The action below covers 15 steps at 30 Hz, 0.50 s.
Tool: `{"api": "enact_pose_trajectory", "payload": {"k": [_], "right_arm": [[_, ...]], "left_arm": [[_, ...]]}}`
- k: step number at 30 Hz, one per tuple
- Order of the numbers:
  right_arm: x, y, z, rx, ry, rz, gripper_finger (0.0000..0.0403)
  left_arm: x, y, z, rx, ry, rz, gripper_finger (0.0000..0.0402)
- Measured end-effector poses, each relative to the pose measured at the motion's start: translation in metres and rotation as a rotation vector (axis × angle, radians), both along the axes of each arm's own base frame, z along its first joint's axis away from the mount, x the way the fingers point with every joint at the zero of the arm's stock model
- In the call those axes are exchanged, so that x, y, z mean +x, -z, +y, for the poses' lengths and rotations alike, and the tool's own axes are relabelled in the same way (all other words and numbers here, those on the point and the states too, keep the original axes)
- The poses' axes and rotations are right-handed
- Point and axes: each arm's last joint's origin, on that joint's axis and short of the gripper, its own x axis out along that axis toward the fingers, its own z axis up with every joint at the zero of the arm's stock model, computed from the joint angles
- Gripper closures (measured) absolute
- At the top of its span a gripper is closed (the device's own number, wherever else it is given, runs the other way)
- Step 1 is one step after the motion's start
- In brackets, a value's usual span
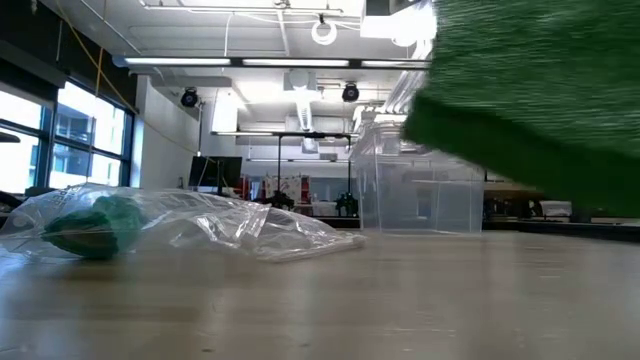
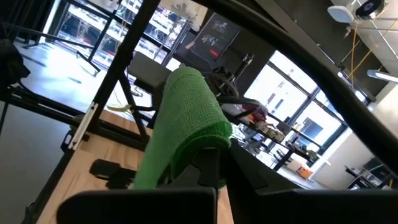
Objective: Roll bandage
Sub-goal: Roll the green bandage
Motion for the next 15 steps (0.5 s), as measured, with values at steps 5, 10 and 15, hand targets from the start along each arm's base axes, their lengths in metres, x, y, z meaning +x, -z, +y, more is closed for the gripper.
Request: {"api": "enact_pose_trajectory", "payload": {"k": [5, 10, 15], "right_arm": [[-0.001, 0.000, 0.000, 0.001, 0.002, 0.001, 0.0402], [-0.002, 0.000, 0.001, -0.005, 0.000, 0.003, 0.0402], [-0.002, 0.001, 0.001, -0.007, 0.002, 0.005, 0.0402]], "left_arm": [[-0.019, 0.012, -0.012, -0.005, -0.065, 0.118, 0.0108], [-0.035, 0.040, -0.017, -0.027, -0.128, 0.188, 0.0108], [-0.031, 0.078, -0.018, -0.215, -0.090, 0.125, 0.0108]]}}
